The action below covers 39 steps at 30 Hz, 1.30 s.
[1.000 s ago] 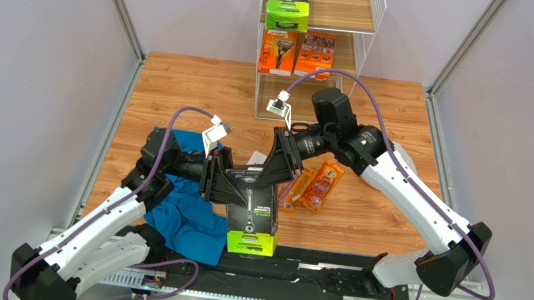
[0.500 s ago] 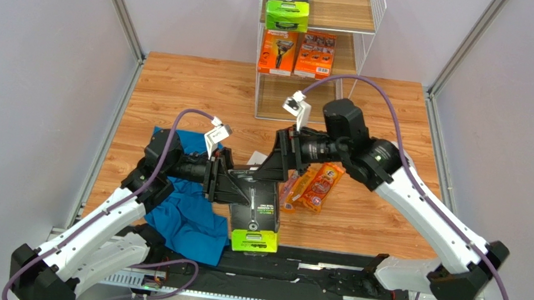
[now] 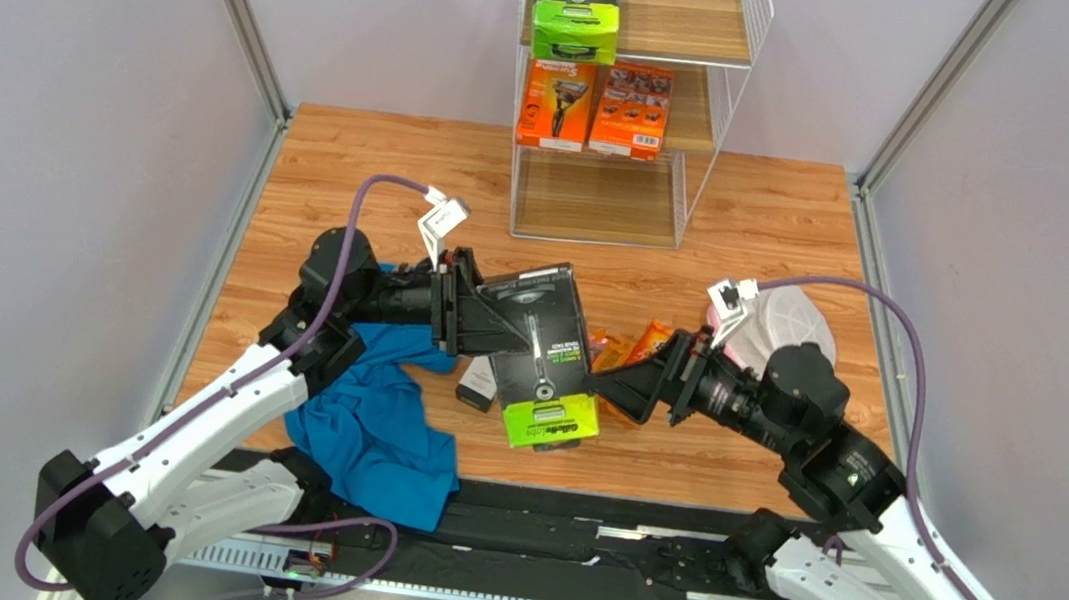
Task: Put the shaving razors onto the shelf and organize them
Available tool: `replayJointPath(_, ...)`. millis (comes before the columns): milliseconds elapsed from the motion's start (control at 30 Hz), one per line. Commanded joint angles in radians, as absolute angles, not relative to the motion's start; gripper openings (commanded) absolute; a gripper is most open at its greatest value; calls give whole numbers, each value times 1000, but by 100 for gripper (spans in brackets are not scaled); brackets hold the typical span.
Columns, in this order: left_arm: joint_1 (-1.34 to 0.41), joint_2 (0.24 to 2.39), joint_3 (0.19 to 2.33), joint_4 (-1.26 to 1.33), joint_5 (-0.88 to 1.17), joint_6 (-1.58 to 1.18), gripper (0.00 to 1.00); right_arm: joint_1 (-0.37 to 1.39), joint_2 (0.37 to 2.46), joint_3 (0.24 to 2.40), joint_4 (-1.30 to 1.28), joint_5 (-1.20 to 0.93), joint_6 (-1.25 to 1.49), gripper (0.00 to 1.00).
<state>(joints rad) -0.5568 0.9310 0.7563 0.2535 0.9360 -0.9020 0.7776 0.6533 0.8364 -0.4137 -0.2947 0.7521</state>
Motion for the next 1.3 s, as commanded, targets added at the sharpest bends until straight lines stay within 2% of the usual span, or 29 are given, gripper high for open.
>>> replayJointPath(0, -563, 991, 860, 457, 907, -995, 0, 779, 554, 733, -249, -239, 880, 100)
replayJointPath(133, -563, 1055, 891, 541, 923, -1052, 0, 784, 471, 692, -221, -253, 887, 100)
replayJointPath(533, -563, 1224, 896, 966, 956, -1319, 0, 785, 446, 637, -136, -307, 925, 99)
replayJointPath(967, -566, 1258, 864, 1066, 960, -1379, 0, 784, 483, 630, -74, -313, 940, 82)
replayJointPath(1067, -569, 1261, 859, 1068, 959, -1378, 0, 785, 506, 638, -48, -328, 945, 73)
replayJointPath(1100, -572, 1264, 859, 1069, 959, -1376, 0, 785, 511, 641, -45, -333, 946, 63)
replayJointPath(1167, -574, 1270, 862, 1069, 963, -1376, 0, 784, 526, 643, -37, -347, 951, 51)
replayJointPath(1200, -578, 1272, 862, 1068, 965, -1376, 0, 785, 531, 644, -35, -348, 953, 40)
replayJointPath(1267, -581, 1275, 859, 1068, 965, -1373, 0, 785, 534, 641, -34, -351, 959, 32)
